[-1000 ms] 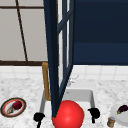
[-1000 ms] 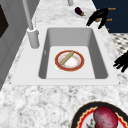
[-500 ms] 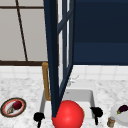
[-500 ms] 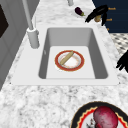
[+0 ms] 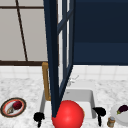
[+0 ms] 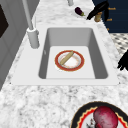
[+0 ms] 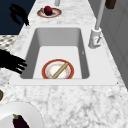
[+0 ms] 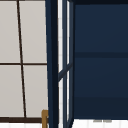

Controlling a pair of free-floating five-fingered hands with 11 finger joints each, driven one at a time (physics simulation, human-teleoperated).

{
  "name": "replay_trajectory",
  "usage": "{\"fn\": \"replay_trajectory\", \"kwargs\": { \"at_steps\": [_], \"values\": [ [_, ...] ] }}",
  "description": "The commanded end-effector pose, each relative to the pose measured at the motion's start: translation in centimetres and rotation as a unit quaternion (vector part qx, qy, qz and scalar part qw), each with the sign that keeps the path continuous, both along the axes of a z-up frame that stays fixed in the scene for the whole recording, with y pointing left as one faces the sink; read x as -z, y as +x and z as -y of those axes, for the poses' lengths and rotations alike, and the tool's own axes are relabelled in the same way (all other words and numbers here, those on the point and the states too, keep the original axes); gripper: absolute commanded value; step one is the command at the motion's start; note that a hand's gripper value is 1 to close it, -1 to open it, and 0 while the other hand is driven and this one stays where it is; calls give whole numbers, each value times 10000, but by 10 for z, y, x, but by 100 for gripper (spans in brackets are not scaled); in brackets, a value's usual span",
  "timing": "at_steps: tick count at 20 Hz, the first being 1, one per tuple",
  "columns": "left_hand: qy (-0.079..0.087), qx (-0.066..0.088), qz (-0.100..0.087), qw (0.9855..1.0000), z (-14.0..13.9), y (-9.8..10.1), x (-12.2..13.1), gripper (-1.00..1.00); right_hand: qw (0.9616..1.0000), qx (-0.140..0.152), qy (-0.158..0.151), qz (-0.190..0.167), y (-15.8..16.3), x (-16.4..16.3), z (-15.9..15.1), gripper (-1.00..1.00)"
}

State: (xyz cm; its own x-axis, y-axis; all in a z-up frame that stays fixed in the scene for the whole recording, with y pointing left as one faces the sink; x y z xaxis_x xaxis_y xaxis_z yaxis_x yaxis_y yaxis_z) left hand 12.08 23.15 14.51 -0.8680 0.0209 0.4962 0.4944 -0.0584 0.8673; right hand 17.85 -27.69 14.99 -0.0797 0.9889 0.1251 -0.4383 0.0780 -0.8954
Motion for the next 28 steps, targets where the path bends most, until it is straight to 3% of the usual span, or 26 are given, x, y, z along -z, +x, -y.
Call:
{"fn": "replay_trajectory", "kwargs": {
  "at_steps": [1,20,28],
  "values": [
    [0,0,0,10000,0,0,0,0,9997,-71,0,-244,-2,-10,14,-100],
    [-6,-12,14,10000,0,0,0,0,9971,-81,17,-754,-48,-53,80,-100],
    [-6,-14,15,10000,0,0,0,0,9932,-308,33,-1119,-29,-38,106,-100]
  ]
}}
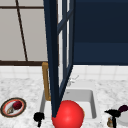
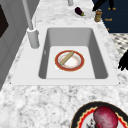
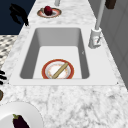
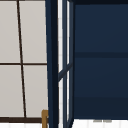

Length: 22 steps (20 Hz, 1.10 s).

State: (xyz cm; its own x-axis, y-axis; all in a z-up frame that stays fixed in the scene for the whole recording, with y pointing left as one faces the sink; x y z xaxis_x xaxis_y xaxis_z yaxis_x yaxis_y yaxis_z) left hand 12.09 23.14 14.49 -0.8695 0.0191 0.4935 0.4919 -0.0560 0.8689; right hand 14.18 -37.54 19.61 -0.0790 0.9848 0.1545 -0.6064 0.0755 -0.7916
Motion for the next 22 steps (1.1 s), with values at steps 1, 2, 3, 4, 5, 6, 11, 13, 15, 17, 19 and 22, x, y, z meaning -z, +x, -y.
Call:
{"fn": "replay_trajectory", "kwargs": {
  "at_steps": [1,2,3,4,5,6,11,13,15,17,19,22],
  "values": [
    [0,0,0,10000,0,0,0,0,9998,-186,-20,-67,10,12,11,-100],
    [0,0,0,10000,0,0,0,0,9998,-199,-12,-51,12,16,14,-100],
    [0,0,0,10000,0,0,0,0,9998,-206,-6,-34,14,20,18,-100],
    [0,0,0,10000,0,0,0,0,9998,-205,-26,-35,17,23,19,-100],
    [0,0,0,10000,0,0,0,0,9997,-222,-78,-47,20,28,18,-100],
    [0,0,0,10000,0,0,0,0,9996,-217,-164,-32,24,33,15,-100],
    [0,-1,1,10000,0,0,0,0,9990,-262,-354,-9,35,62,18,-100],
    [0,-1,1,10000,0,0,0,0,9990,-215,-403,-27,42,69,19,-100],
    [0,-1,1,10000,0,0,0,0,9992,-257,-314,-25,49,79,24,-100],
    [0,-1,1,10000,0,0,0,0,9993,-297,-154,-173,54,81,31,-100],
    [0,-1,1,10000,0,0,0,0,9985,-327,28,-442,60,76,32,-100],
    [0,-1,1,10000,0,0,0,0,9969,-429,176,-641,64,74,36,-100]
  ]
}}
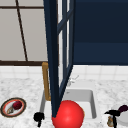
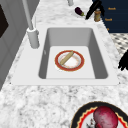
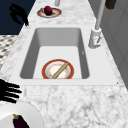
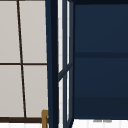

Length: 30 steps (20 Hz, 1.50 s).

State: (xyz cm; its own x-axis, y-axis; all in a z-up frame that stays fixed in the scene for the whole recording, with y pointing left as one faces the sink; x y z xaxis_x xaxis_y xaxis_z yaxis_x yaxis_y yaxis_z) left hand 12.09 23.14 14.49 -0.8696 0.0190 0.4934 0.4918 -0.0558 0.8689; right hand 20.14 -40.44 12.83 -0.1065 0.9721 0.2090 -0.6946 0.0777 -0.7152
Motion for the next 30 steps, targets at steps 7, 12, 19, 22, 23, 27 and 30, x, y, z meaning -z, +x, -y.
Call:
{"fn": "replay_trajectory", "kwargs": {
  "at_steps": [7,12,19,22,23,27,30],
  "values": [
    [0,0,0,10000,0,0,0,0,9998,-52,10,166,-9,-2,2,100],
    [0,0,0,10000,0,0,0,0,9989,182,-36,438,-13,-13,4,100],
    [0,0,0,10000,0,0,0,0,9964,553,-571,297,-12,-56,-18,100],
    [0,0,0,10000,0,0,0,0,9947,685,-721,249,-14,-75,-26,100],
    [0,0,0,10000,0,0,0,0,9943,723,-751,214,-14,-84,-29,100],
    [0,0,0,10000,0,0,0,0,9943,711,-773,197,-19,-117,-36,100],
    [0,0,0,10000,0,0,0,0,9953,636,-699,222,-34,-141,-45,100]
  ]
}}
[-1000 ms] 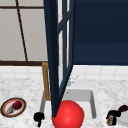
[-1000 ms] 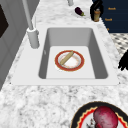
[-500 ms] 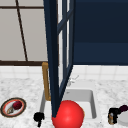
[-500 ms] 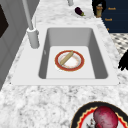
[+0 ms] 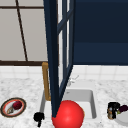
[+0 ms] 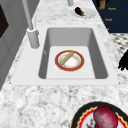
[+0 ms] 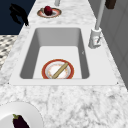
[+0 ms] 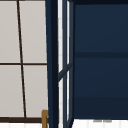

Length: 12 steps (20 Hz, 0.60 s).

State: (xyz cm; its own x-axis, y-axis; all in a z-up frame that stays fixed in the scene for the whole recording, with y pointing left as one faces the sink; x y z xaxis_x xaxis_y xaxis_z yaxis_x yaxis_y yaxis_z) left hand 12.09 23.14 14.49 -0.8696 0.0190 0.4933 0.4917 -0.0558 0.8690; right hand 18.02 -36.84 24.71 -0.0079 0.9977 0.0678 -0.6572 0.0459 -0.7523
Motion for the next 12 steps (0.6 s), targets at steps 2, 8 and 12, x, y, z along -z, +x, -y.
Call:
{"fn": "replay_trajectory", "kwargs": {
  "at_steps": [2,8,12],
  "values": [
    [0,0,0,10000,0,0,0,0,9999,66,-10,90,-24,-39,-15,100],
    [0,0,0,10000,0,0,0,0,9998,16,-42,169,-58,-88,-38,100],
    [0,0,0,10000,0,0,0,0,9997,97,-70,207,-79,-119,-57,100]
  ]
}}
